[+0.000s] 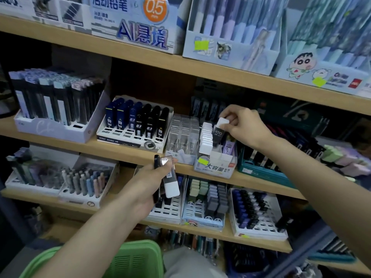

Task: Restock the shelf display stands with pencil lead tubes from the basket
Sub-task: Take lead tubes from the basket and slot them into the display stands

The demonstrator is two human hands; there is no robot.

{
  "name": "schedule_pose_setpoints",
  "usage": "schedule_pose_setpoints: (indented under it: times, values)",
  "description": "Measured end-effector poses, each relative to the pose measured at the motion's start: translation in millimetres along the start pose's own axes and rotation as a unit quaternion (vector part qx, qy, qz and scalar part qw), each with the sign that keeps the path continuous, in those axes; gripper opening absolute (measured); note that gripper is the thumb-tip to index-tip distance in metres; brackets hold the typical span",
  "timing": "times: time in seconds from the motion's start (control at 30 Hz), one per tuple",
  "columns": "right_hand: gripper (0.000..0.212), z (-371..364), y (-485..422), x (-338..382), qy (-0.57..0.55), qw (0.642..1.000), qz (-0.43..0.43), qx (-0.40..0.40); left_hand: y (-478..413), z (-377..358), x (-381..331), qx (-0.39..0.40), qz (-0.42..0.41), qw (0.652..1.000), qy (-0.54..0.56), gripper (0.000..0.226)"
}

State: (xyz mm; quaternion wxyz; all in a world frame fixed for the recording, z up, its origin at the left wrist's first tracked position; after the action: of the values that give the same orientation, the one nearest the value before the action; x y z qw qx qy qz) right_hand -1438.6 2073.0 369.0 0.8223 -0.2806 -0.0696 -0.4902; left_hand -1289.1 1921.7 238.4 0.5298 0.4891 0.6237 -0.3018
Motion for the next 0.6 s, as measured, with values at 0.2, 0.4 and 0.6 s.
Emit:
schedule_pose_setpoints:
  times: [0.2,0.4,0.6]
  values:
    - [0.013,5,-5,-6,0.01,1.0,0.001,0.03,-4,-7,4,-0.003,-0.003,1.0,0.005,0.021]
    - [0.009,-8,0,-5,0.027,0.998,0.007,0.06,-11,-13,13,-0.002,0.01,0.998,0.065,0.026]
    - [0.011,-19,-1,-4,0.067,0.996,0.009,0.056,-10,-20,16,0.001,0.011,0.992,0.122,0.009]
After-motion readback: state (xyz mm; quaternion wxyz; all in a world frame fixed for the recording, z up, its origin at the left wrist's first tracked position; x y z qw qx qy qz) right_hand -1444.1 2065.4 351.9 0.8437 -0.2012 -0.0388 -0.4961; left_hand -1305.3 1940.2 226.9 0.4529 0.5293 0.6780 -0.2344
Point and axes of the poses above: each hand's wrist, its own y-axis away from the middle knuckle, its own z-axis out of the back of the hand, x = y × z, the point moved 7 cm from there along -y, towards the middle knuckle, and after that the axes turned 9 degrees about -z, right-handed, at the moved point
